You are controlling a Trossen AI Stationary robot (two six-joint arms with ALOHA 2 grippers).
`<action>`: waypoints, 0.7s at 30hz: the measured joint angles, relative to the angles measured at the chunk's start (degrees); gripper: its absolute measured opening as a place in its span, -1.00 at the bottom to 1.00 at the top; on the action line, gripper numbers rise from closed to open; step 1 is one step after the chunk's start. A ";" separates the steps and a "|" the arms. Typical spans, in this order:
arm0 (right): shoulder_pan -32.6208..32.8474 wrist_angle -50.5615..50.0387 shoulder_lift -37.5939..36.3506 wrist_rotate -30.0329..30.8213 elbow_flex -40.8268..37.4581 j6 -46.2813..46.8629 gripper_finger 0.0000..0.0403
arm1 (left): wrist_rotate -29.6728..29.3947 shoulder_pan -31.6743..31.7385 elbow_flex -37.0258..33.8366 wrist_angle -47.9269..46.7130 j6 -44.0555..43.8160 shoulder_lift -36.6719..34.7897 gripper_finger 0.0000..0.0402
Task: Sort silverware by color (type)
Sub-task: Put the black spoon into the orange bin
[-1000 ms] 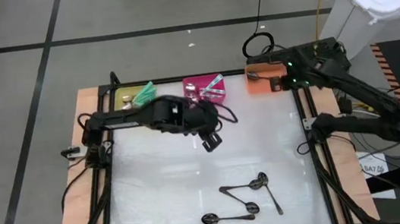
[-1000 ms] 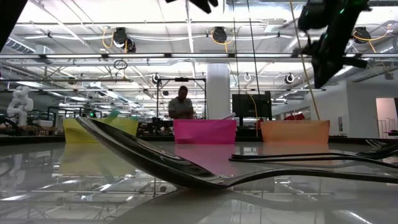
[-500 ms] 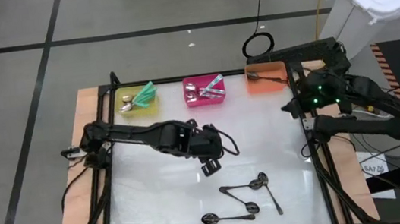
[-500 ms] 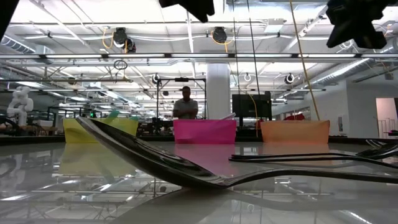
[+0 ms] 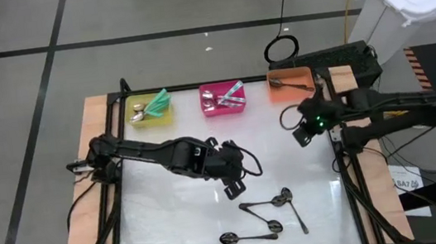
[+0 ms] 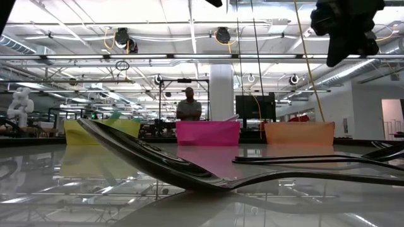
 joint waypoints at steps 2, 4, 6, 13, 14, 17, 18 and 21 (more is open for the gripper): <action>2.12 0.01 1.60 0.28 0.00 0.14 -0.91 | -0.43 -0.63 0.02 0.37 -0.95 0.31 -0.44; 4.27 0.01 2.62 -0.49 -0.01 0.16 -0.91 | -0.51 -1.39 0.07 1.39 -1.58 0.85 -0.42; 6.66 -0.03 2.98 -1.29 0.01 0.42 -0.91 | -0.45 -2.20 0.02 2.40 -0.94 1.46 -0.36; 14.79 0.26 2.16 -1.22 0.01 3.94 -0.91 | -0.98 -3.89 0.07 6.30 5.18 6.78 0.11; 15.71 0.01 2.02 -1.19 0.01 3.92 -0.91 | -0.97 -3.97 0.07 6.22 6.42 7.76 0.17; 17.64 -1.18 1.83 -0.88 0.01 3.95 -0.91 | 0.05 -4.02 0.07 6.44 7.36 10.01 0.26; 18.19 -1.28 1.80 -0.42 0.01 4.02 -0.91 | 0.99 -4.04 0.07 6.73 6.08 10.53 0.26; 20.25 -1.27 1.84 2.09 0.01 4.93 -0.91 | 3.61 -4.54 0.07 9.60 2.49 11.83 0.27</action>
